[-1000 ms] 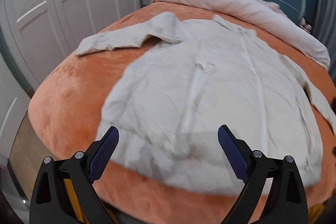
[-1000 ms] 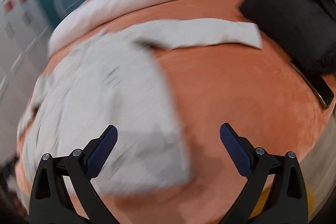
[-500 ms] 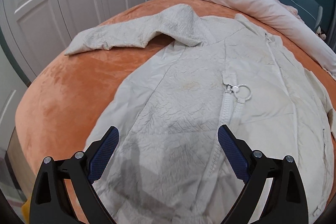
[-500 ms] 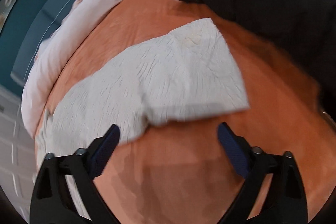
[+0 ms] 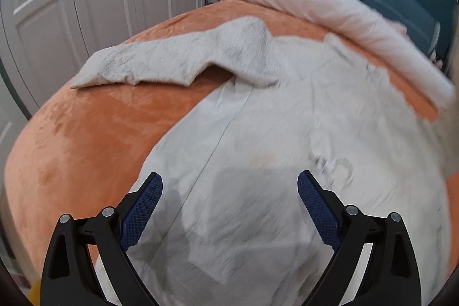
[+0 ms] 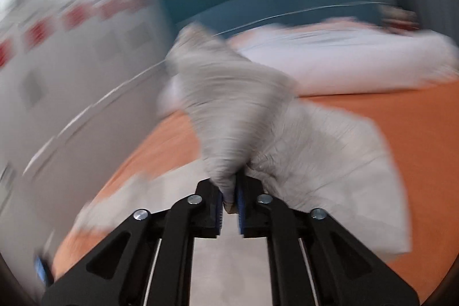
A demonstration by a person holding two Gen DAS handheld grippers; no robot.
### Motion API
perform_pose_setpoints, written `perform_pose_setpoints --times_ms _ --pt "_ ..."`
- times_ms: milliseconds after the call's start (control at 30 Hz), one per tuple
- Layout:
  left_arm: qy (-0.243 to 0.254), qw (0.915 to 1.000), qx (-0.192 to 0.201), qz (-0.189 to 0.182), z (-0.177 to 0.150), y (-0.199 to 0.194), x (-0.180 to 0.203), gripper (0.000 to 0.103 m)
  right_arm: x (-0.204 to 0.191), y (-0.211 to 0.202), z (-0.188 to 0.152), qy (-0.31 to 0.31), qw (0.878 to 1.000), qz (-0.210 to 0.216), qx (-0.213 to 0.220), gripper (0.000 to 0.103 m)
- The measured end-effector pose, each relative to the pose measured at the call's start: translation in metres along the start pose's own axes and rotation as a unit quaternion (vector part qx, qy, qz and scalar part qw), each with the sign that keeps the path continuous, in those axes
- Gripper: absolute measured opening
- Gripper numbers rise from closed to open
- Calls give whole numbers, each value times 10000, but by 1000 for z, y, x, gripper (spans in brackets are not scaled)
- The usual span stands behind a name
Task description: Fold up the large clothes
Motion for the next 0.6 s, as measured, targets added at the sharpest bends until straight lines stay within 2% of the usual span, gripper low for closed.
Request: perform_pose_setpoints --times_ms 33,67,100,167,233,267,333,400,500,567,600 --pt "-120 9999 0 -117 5 1 1 93 -41 28 -24 -299 9983 379 -326 31" --pt "-302 9991 -43 -311 11 3 2 93 -72 52 -53 -593 9948 525 -646 54" --pt "-410 9982 -97 -425 15 5 3 93 -90 68 -78 -839 9922 425 -819 59" --pt "-659 9946 -216 -769 24 11 7 93 -105 79 -110 -1009 9889 383 -1017 59" --pt "-863 9904 -241 -1054 38 19 12 93 -101 70 -129 -643 9908 499 -1081 59" --pt "-899 9888 -249 -1164 44 23 16 93 -91 62 -131 -439 9924 464 -1052 59" --pt "-964 9840 -372 -1454 56 37 30 93 -50 35 -134 -31 9958 99 -913 59" --pt "-1005 9785 -571 -1709 65 55 50 93 8 13 -128 405 9945 -519 -818 59" --pt "-951 9717 -916 -1957 66 85 85 94 82 -6 -125 1072 9824 -1363 -698 60" --pt "-918 9694 -1203 -1934 62 109 104 93 119 -18 -120 1364 9725 -1813 -526 64" --pt "-836 9717 -1207 -1853 62 117 109 91 137 -19 -117 1469 9671 -2029 -441 67"
Point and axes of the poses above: each gripper's, at about its wrist camera, not at the fingertips, and y roughly the way its jaws point, x to its right, z to its top, the point moved 9 cm from there along y, roughly the way its jaws point, and after that the axes turned 2 degrees about y, right-handed, at the moved point
